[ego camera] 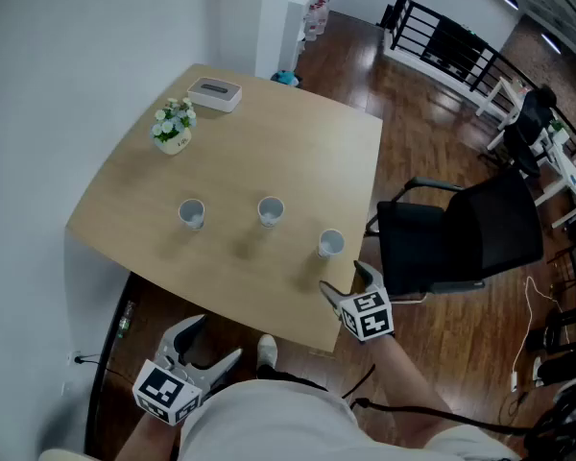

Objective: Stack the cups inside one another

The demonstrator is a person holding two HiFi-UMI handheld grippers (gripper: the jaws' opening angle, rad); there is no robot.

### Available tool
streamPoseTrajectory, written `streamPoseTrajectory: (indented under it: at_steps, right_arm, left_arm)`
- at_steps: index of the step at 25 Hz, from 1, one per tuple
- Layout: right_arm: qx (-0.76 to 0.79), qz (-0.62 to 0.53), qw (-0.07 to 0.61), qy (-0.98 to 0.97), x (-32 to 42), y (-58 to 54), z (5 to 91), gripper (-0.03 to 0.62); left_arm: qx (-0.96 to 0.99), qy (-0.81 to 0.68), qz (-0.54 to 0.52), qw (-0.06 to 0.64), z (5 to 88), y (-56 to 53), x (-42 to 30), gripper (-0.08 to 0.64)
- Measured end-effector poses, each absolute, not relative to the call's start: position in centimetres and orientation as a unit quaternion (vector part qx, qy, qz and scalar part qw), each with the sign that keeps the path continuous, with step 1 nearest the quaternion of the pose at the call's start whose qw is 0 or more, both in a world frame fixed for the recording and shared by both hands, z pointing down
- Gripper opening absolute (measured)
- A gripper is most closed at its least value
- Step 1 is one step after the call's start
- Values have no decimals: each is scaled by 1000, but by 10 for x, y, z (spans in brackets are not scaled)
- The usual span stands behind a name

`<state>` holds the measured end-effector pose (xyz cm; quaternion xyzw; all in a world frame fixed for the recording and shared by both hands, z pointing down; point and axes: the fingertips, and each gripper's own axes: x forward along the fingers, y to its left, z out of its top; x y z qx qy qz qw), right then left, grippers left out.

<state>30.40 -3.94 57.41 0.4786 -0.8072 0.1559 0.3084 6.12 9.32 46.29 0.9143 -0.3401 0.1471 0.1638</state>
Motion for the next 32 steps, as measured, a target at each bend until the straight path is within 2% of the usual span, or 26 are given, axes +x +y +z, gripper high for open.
streamPoseTrajectory:
  at_steps: [6,12,15,21,32]
  right_arm:
    - [487,161,337,-789,330,-121,619,407]
    - [487,195,364,-769,337,-156,663,411]
    - [494,208,367,-761,338,-161,669,389]
    - [512,206,349,-758,327,-161,630,373]
    - [511,166,311,-784,239,-202,542,371]
  left_arm:
    - [916,-329,158,166,468,49,86,350]
    - [910,-337,165,175,463,23,75,350]
    - [915,-324,169,168,462,9,68,350]
    - [928,-294,166,158,458,-19,39,350]
    - [948,-245,141,144,458,-58,-7,350]
